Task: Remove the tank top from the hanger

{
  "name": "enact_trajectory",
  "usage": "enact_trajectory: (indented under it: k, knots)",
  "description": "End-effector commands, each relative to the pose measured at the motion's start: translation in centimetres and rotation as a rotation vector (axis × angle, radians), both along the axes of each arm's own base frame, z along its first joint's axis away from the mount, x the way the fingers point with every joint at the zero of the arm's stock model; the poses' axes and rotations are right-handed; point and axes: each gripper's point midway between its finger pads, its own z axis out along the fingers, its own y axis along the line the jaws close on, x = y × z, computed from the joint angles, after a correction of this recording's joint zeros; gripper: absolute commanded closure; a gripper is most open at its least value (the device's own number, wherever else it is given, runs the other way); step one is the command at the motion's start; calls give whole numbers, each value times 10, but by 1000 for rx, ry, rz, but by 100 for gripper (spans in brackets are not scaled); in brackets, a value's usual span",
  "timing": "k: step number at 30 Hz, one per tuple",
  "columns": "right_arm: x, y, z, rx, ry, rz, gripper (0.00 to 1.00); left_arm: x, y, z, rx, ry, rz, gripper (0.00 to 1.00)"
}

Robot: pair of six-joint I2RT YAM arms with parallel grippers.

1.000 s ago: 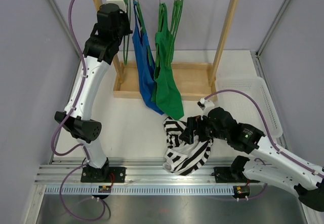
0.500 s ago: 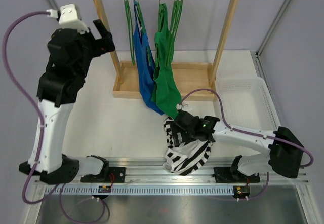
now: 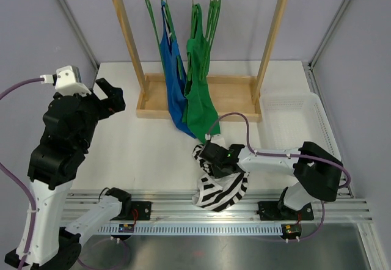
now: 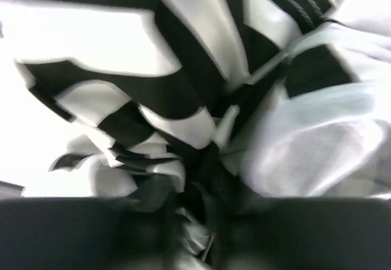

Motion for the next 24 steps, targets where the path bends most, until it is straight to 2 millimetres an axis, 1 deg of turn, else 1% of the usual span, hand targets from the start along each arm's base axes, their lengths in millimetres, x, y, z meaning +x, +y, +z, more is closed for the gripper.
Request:
enact_trajectory:
  k: [1,2,3,4,5,6,7,8,9,10,11,12,13,14,15,16,17,18,19,20,22,23,24]
  knots:
    - [0,17,16,103,-34,0,81,-9,6,-7,31,-23,2,1]
    - [7,17,34,132,-84,-11,91,-12,7,-9,38,-33,-7,1]
    - [10,14,43,136,-112,-18,100,-19,8,-8,42,-58,-19,1]
    - [10,6,51,121,-128,-27,100,-17,7,-22,70,-52,-32,1]
    - [19,3,76,155,-195,-50,100,-18,5,-27,76,-56,-45,1]
    - [22,-2,88,156,-224,-59,100,-19,5,-36,86,-52,-52,1]
    - [27,-12,105,133,-270,-79,100,-22,6,-47,91,-57,-54,1]
    - [30,-19,125,158,-310,-95,100,-22,6,-56,96,-52,-55,1]
    - [28,-31,133,129,-323,-101,100,-22,7,-64,102,-49,-55,1]
    - [36,-38,160,147,-388,-126,100,-21,8,-78,108,-43,-47,1]
    - [39,-45,172,138,-414,-141,100,-21,9,-85,110,-40,-41,1]
    - [38,-60,179,94,-424,-153,100,-20,10,-89,111,-40,-35,1]
    - [47,-70,202,89,-489,-192,100,-20,10,-93,113,-46,-32,1]
    - [49,-82,216,79,-521,-215,100,-17,10,-104,125,-28,-31,1]
    - [56,-103,237,41,-574,-257,100,-15,10,-110,139,-6,-32,1]
    - [58,-110,244,27,-578,-270,100,-15,10,-111,144,-1,-33,1]
    - [63,-124,258,10,-616,-303,100,-13,10,-112,152,12,-31,1]
    - [66,-136,267,-6,-629,-323,100,-12,9,-114,155,20,-33,1]
    - [72,-147,287,-6,-661,-341,100,-11,9,-116,159,28,-36,1]
    - [79,-168,299,-22,-690,-407,100,-10,8,-117,161,33,-36,1]
    - [87,-190,323,-44,-752,-455,100,-9,8,-120,159,39,-31,1]
    - [93,-207,328,-80,-768,-514,100,-8,8,-121,161,38,-36,1]
    - [99,-214,334,-86,-787,-542,100,-8,8,-123,165,43,-35,1]
